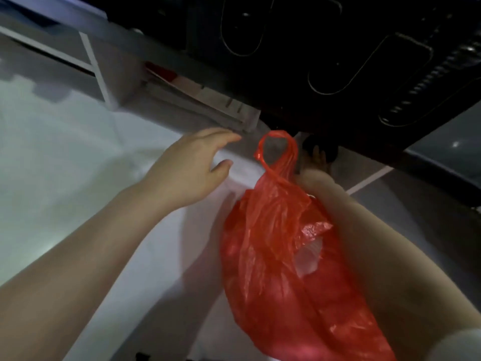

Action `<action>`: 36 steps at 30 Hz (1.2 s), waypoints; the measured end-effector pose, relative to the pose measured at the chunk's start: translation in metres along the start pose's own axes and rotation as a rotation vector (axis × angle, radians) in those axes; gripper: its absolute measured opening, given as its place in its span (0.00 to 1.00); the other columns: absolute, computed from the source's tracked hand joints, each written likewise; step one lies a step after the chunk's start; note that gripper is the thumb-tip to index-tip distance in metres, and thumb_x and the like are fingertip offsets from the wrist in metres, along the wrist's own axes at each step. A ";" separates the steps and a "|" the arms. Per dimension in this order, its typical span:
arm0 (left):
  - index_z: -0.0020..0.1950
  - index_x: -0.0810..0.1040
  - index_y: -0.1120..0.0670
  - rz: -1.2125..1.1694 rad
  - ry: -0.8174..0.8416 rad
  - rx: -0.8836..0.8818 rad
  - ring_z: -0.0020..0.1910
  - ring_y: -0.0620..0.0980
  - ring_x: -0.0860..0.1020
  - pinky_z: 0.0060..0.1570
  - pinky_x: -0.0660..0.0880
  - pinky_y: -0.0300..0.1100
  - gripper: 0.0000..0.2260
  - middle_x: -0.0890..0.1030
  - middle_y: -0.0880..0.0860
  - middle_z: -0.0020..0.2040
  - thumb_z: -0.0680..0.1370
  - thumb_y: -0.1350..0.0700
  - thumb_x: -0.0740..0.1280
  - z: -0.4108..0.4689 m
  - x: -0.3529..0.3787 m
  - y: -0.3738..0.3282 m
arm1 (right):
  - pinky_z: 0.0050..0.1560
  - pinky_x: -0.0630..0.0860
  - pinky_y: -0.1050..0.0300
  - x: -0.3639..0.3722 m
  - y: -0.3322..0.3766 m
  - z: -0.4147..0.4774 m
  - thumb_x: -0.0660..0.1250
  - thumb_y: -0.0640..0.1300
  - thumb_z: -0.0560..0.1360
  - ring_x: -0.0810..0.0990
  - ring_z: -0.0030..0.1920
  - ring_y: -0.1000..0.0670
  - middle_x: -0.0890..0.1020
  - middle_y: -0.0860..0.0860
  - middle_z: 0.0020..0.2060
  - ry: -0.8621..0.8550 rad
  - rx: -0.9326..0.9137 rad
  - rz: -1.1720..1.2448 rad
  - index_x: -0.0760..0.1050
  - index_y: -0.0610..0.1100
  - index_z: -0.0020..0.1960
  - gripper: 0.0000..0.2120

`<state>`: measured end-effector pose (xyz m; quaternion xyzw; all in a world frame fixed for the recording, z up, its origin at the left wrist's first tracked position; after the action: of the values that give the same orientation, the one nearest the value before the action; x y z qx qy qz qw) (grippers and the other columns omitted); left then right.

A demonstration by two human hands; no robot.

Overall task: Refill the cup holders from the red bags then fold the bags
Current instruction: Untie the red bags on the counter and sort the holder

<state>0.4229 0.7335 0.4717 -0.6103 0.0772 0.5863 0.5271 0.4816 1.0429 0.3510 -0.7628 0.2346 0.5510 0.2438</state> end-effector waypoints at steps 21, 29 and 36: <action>0.68 0.73 0.53 0.103 0.088 -0.008 0.66 0.51 0.70 0.63 0.63 0.40 0.19 0.73 0.51 0.68 0.77 0.56 0.64 0.003 0.012 0.012 | 0.72 0.50 0.34 0.000 -0.008 0.051 0.64 0.62 0.73 0.39 0.74 0.32 0.42 0.42 0.77 -0.161 0.172 0.371 0.47 0.59 0.77 0.39; 0.67 0.74 0.53 0.045 0.108 0.056 0.64 0.51 0.72 0.58 0.65 0.39 0.18 0.75 0.50 0.66 0.77 0.56 0.65 0.018 0.020 0.000 | 0.72 0.54 0.39 0.001 -0.003 0.022 0.62 0.57 0.75 0.54 0.71 0.29 0.51 0.36 0.74 -0.198 0.119 0.222 0.55 0.55 0.75 0.32; 0.66 0.75 0.54 -0.042 0.162 0.112 0.65 0.53 0.71 0.61 0.64 0.40 0.17 0.75 0.54 0.66 0.77 0.58 0.66 0.015 0.025 -0.015 | 0.62 0.64 0.37 0.022 0.026 -0.065 0.65 0.59 0.71 0.63 0.63 0.35 0.63 0.39 0.65 -0.335 0.085 0.261 0.64 0.56 0.71 0.30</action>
<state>0.4312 0.7641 0.4639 -0.6266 0.1393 0.5187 0.5647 0.5189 0.9799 0.3447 -0.6129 0.3105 0.6866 0.2379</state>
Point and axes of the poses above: each hand's wrist, its own z-axis towards the middle knuckle, its own x-axis out of the palm, y = z × x, the point moved 3 cm from there along z, towards the middle knuckle
